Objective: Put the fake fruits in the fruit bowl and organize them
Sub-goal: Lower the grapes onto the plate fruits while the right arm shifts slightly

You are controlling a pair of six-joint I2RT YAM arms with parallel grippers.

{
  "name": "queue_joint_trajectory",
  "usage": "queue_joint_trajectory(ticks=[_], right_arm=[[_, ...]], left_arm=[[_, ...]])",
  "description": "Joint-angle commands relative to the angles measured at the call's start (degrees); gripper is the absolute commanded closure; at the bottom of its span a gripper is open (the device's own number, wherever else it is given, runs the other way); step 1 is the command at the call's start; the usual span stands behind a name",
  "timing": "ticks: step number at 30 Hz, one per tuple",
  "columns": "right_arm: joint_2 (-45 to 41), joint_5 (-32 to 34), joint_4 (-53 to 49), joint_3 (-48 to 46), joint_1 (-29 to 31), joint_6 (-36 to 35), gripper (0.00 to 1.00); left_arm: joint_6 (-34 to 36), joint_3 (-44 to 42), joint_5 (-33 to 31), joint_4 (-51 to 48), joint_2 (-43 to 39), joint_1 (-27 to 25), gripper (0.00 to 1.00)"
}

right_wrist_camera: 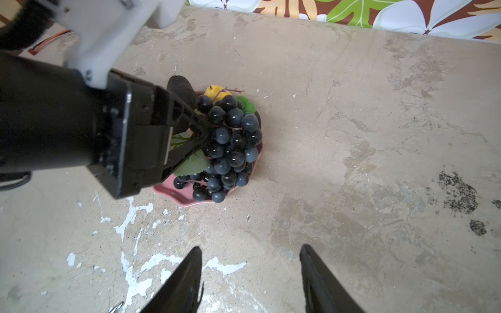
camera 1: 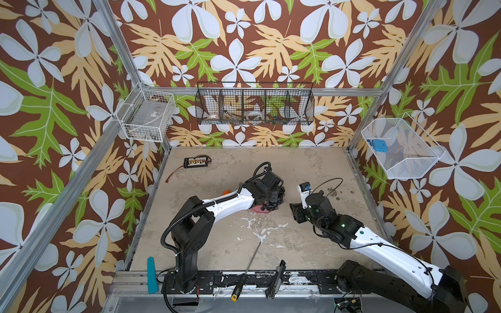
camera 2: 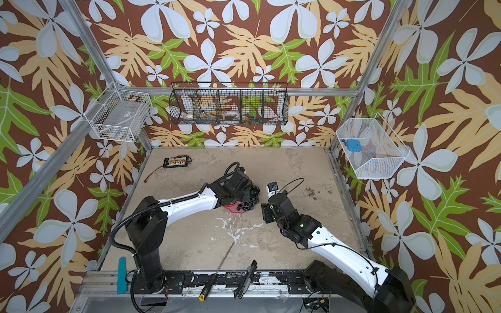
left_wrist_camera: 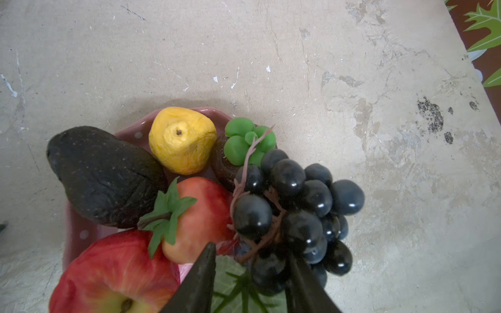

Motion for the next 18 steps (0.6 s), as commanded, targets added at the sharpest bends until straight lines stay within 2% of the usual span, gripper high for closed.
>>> queue_joint_trajectory(ticks=[1,4,13,18], right_arm=[[5.47,-4.25,3.42,1.12,-4.90,1.20,0.43],[10.81,-10.13,6.09,2.17,-8.68,0.36,0.45],[21.75,-14.64,10.10,6.31,-8.91,-0.41,0.45],[24.58,-13.99,12.10,5.87,-8.91,-0.14,0.45]], left_arm=[[-0.15,-0.48,-0.90,1.15,-0.62,0.20,0.57],[-0.32,-1.24,-0.87,2.15,-0.94,0.20,0.57],[-0.64,-3.81,-2.20,3.62,-2.69,0.38,0.57],[-0.37,-4.76,-1.87,4.64,-3.67,0.55,0.56]])
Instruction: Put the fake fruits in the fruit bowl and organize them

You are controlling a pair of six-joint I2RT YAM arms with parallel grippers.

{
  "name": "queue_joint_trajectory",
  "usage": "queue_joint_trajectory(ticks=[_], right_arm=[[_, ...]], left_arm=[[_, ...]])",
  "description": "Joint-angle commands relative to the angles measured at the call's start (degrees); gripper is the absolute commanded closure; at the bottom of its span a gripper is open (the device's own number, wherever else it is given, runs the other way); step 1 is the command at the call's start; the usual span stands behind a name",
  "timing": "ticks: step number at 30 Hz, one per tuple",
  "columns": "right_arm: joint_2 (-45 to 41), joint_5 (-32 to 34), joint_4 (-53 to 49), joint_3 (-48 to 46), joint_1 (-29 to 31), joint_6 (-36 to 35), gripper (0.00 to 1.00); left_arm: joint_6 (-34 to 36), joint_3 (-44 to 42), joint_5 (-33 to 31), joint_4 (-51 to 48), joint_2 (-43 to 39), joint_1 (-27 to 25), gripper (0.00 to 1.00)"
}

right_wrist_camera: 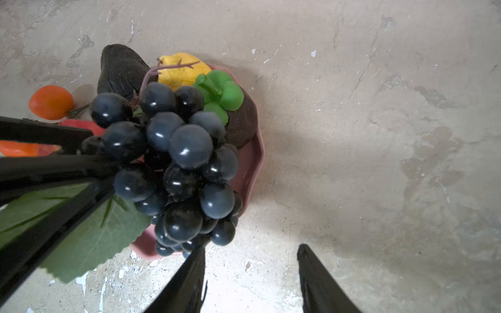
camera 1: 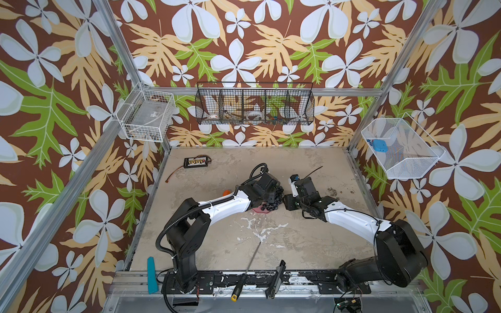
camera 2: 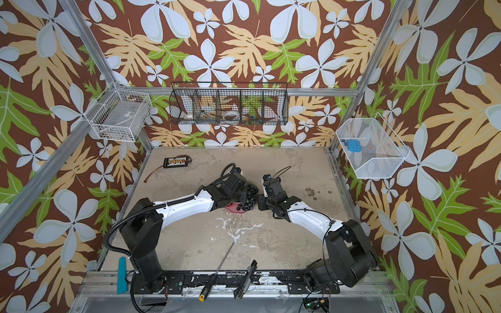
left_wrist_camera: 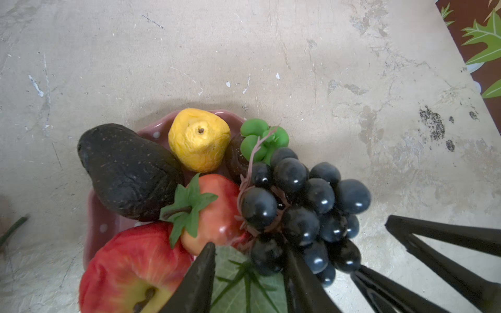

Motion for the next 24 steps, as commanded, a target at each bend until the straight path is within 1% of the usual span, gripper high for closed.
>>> queue_joint_trajectory(ticks=[1,9,15,19,24], right_arm=[[1.65,-0.28,2.80,0.00,-0.05,0.01,0.45],[4.20,-3.01,5.73,-0.69,0.04,-0.74,0.45],[3.43,-6.64,7.54,-2.08,0.60,-0.30,0.45],[3.64,-6.63,7.81,-2.11,1.87,-0.56,0.45],[3.80,-7.99,8.84,-1.94,2.57,-1.18,0.51]], left_arm=[[-0.11,-0.17,-0.50,1.32,-0.44,0.22,0.56],[0.24,0.89,-0.58,0.83,0.30,0.29,0.54],[0.64,1.52,-0.50,0.84,-0.26,0.29,0.48],[0.77,2.09,-0.57,0.71,0.05,0.29,0.47],[0.88,2.29,-2.25,-0.21,-0.25,0.29,0.45]])
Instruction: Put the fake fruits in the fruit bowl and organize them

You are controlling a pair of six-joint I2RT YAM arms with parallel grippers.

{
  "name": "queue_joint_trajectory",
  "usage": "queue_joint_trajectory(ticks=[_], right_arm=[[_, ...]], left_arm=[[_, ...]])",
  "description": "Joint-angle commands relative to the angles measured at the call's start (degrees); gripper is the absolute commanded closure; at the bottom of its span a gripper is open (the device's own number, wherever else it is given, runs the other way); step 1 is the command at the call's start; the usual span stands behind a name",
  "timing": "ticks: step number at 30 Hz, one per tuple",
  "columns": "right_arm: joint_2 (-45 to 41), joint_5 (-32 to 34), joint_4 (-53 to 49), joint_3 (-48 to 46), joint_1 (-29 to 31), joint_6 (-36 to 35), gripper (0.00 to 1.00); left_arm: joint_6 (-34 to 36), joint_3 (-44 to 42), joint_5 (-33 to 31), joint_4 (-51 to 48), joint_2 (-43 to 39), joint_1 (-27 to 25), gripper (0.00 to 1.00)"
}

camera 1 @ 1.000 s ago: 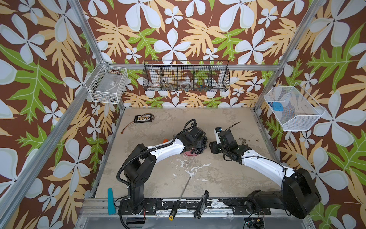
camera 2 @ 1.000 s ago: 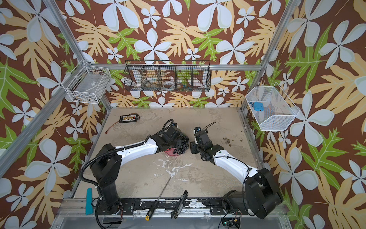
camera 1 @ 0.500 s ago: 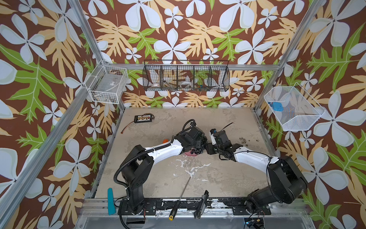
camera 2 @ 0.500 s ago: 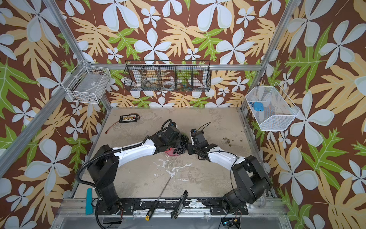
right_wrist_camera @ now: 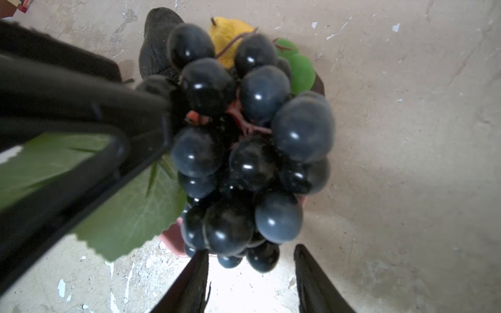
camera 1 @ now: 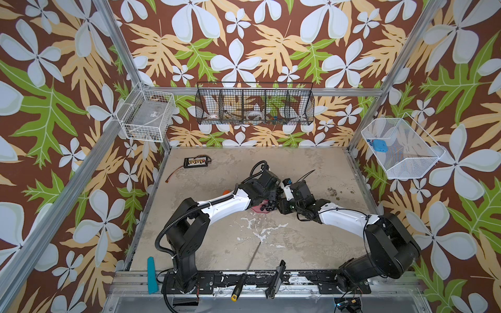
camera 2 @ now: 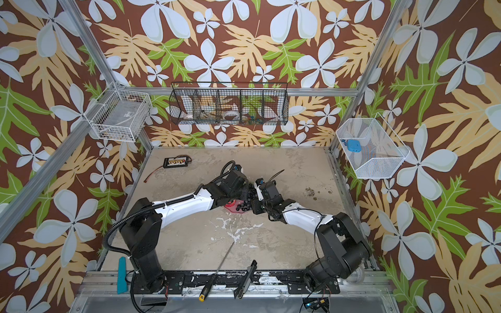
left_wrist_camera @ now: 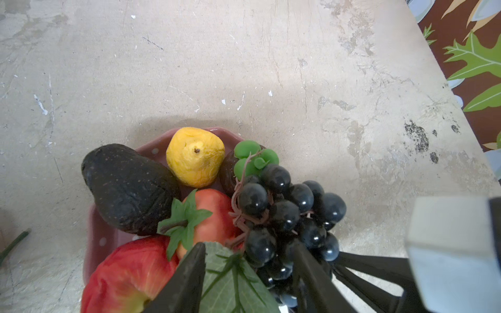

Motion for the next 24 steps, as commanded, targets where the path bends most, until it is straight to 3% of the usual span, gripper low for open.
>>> queue_joint_trajectory(ticks=[1,4,11,17,24], right_arm=[[0.65,-1.29,1.52,0.53,0.29,-0.74,0.54],[1.61,-2.87,1.99,0.99,0.70,-0.83,0.60],[2.58,-3.20,2.45,1.43,2.70,0.11,0.61],[1.69,-1.72,2.45,0.52,3.52,0.76,0.59],[-2.10,5.33,-0.42,0.11,3.21,0.95,0.51]], left_arm=[[0.62,0.30,-2.03,-0.56,-0.67,0.14,0.45],[0.57,0.06,-2.35,-0.55,-1.26,0.31,0.44],[0.45,-0.84,-2.61,-0.15,-2.65,0.50,0.42],[0.35,-1.78,-2.78,0.23,-4.04,0.63,0.40],[0.16,-3.62,-3.47,0.88,-6.46,0.58,0.37]])
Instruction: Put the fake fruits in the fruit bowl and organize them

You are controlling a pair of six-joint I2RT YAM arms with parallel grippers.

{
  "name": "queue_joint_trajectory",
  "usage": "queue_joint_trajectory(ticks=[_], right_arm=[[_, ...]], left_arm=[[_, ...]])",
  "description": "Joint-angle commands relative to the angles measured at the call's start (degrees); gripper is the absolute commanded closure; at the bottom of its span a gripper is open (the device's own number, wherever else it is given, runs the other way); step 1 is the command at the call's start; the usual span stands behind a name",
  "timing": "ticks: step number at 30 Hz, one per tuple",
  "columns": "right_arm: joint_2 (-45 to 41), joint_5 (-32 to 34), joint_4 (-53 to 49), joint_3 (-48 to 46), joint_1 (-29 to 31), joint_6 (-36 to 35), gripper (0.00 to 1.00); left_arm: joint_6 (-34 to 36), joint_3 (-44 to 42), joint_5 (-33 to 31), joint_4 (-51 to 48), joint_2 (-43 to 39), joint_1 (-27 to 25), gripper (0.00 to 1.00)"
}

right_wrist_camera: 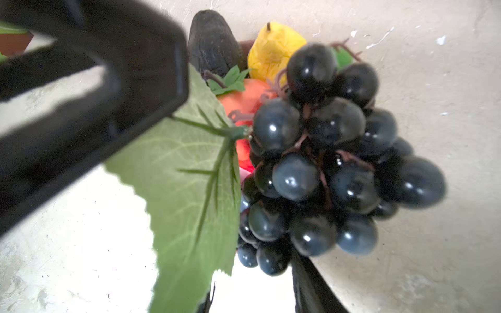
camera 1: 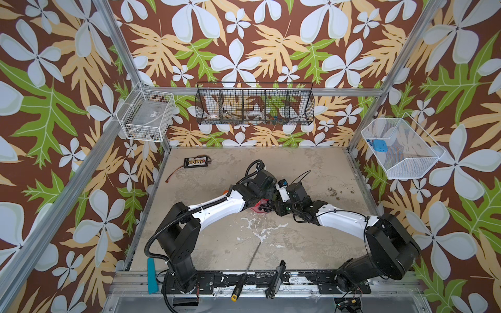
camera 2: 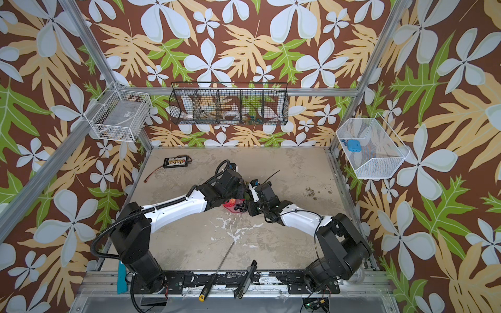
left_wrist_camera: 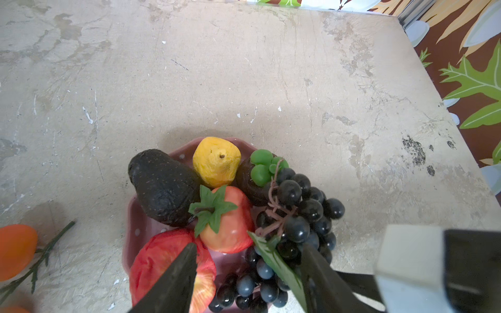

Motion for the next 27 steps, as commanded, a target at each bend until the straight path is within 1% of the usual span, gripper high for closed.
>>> queue_joint_trajectory(ticks=[1,4,8,14,18,22,27], right_arm=[[-1.24,4.68,-1.21,-0.28,-0.37,0.36,0.51],[-1.62,5.86,-2.16,-0.10,-0.83,0.17,0.49],[-2.15,5.97,-2.14,-0.45,-1.45,-0.31,0.48],[-3.56,5.60,-2.69,-0.36,-2.15,-1.65,0.48],[-6.47,4.88,-3.89,-0.52,-2.97,-2.25,0.46],[-9.40,2.69,-4.32,-0.81,-4.23,-2.40,0.43],[-10.63,1.93,-5.11,-0.56,-6.42,-2.05,0.43]], left_arm=[[0.14,-0.65,-1.13,1.07,-1.13,0.14,0.37],[-0.20,-1.48,-1.24,1.52,-1.84,0.14,0.36],[-0.26,-2.27,-1.15,2.13,-2.38,0.19,0.36],[-0.80,-4.25,-0.67,3.48,-4.20,0.57,0.36],[-1.06,-5.81,-0.23,4.07,-5.61,1.15,0.36],[-1.21,-7.27,-0.07,4.64,-6.56,1.55,0.36],[-1.52,-8.41,-0.01,5.08,-7.35,1.81,0.36]])
